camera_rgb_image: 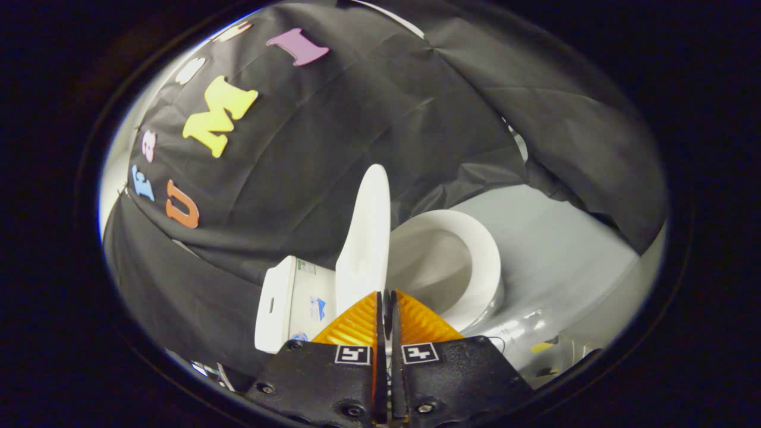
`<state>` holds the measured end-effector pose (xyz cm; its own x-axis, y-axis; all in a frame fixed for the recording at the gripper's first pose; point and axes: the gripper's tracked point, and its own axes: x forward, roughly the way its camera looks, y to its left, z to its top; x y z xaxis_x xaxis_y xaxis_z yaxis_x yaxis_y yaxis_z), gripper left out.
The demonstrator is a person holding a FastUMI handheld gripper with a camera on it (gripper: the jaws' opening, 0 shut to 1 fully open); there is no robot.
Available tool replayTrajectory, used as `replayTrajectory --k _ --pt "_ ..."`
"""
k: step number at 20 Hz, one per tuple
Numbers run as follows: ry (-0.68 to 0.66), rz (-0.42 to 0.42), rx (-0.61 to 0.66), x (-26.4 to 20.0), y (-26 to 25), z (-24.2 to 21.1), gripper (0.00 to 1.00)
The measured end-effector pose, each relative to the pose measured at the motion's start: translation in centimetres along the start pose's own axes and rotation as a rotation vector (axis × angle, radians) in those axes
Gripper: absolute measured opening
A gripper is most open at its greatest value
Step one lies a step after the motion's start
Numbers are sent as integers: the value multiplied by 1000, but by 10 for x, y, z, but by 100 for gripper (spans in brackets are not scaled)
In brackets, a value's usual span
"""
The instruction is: Open the toilet lid.
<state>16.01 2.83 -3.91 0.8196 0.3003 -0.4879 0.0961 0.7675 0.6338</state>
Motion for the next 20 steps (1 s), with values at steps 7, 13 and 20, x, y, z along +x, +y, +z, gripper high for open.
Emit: replayTrajectory --k 7,13,20 --pt "-30 -59 -151 -6 43 1 6" --pt "-46 -48 -187 -12 77 1 7" --pt "-75 -30 -271 -17 122 -7 11"
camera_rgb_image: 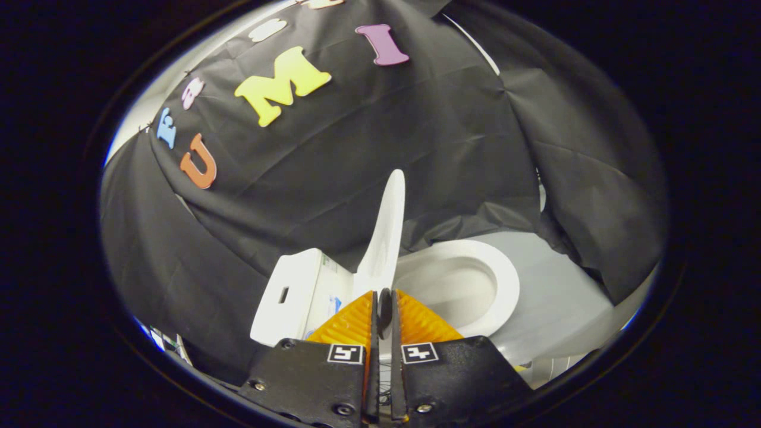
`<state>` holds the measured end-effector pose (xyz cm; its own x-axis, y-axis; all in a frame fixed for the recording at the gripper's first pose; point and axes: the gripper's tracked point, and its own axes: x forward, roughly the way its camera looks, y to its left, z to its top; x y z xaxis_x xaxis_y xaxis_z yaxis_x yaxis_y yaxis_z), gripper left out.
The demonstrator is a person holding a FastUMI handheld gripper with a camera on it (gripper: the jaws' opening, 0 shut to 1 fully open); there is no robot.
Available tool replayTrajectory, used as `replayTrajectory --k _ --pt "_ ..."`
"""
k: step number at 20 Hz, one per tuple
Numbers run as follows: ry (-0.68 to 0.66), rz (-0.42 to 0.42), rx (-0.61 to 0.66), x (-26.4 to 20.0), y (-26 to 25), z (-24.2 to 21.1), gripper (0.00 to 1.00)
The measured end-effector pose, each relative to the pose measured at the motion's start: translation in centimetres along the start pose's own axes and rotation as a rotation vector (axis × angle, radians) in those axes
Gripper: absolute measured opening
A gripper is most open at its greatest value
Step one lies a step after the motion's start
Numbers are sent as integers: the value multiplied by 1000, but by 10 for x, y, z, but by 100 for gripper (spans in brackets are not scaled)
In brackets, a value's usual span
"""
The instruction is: Open the toilet lid.
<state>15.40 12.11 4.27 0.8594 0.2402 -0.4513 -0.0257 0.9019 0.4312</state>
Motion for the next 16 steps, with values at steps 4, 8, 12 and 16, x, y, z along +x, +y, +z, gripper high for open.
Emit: replayTrajectory --k 4,8,12,16 --pt "-23 -13 -53 -1 20 2 11" --pt "-49 -18 -114 -3 47 1 11" --pt "-67 -17 -158 -3 74 1 12" --pt "-74 10 -175 -2 100 -2 12"
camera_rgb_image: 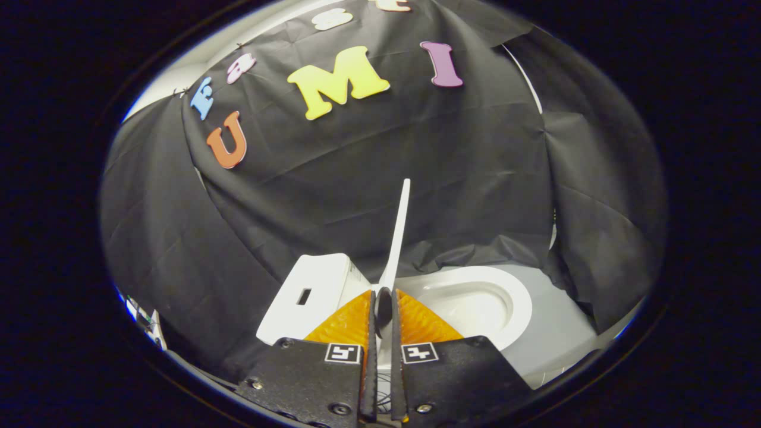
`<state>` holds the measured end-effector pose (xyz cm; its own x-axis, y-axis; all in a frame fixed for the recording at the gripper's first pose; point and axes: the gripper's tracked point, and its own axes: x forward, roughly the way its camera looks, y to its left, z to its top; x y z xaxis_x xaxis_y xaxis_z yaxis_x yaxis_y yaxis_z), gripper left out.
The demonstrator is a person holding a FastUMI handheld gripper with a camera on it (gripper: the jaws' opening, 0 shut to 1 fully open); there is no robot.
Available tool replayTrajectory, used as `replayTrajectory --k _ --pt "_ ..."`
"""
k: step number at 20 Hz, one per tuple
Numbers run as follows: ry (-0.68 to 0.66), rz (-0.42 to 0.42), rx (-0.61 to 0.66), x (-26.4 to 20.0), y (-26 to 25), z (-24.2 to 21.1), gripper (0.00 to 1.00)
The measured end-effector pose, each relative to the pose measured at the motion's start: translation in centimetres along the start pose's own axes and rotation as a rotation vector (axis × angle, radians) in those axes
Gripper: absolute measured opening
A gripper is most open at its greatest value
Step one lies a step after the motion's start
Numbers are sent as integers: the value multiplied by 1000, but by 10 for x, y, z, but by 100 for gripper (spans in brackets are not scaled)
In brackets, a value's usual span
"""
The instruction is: Open the toilet lid.
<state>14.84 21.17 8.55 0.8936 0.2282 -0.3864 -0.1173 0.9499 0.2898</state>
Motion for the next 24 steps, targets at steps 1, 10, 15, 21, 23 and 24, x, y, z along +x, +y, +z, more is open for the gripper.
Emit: replayTrajectory --k 1,10,15,21,23,24 --pt "-1 6 -6 1 6 0 12" --pt "-14 -2 -120 6 73 -5 12" --pt "-17 23 -194 11 111 -16 12" --pt "6 72 -231 22 152 -28 12" --pt "9 80 -255 27 166 -33 12" --pt "9 83 -271 29 174 -36 12"
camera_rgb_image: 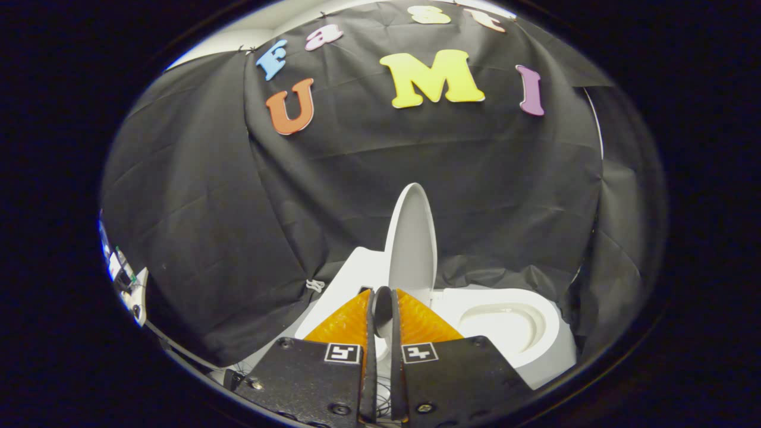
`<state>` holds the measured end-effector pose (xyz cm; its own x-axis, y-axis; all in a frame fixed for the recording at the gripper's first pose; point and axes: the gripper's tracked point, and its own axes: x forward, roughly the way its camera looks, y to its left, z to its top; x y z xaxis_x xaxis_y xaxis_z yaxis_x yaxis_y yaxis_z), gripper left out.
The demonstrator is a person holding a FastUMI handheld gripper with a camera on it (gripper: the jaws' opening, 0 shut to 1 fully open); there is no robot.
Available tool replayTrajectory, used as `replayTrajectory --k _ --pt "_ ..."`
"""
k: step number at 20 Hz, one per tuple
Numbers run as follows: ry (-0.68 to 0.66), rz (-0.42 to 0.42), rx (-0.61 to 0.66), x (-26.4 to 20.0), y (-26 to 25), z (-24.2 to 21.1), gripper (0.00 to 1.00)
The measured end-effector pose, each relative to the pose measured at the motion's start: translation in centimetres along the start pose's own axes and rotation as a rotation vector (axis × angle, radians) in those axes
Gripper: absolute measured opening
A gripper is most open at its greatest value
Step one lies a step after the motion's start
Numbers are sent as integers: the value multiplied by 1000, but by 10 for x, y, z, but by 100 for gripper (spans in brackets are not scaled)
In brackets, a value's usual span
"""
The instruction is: Open the toilet lid.
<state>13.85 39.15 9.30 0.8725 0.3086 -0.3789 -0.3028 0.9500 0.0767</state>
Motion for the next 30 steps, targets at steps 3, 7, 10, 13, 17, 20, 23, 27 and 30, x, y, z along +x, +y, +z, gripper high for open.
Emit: replayTrajectory --k 3,7,10,13,17,20,23,27,30 --pt "12 20 -24 10 25 -4 12" --pt "15 27 -92 23 52 -11 12" --pt "24 36 -103 28 60 -14 13" --pt "27 48 -111 27 61 -12 13" --pt "14 64 -107 17 46 -11 14" --pt "73 172 -28 7 48 -19 30" --pt "39 175 -3 -11 35 -12 51" --pt "-65 86 -62 -42 -11 -11 61" --pt "-129 90 -79 -70 -42 -20 61"
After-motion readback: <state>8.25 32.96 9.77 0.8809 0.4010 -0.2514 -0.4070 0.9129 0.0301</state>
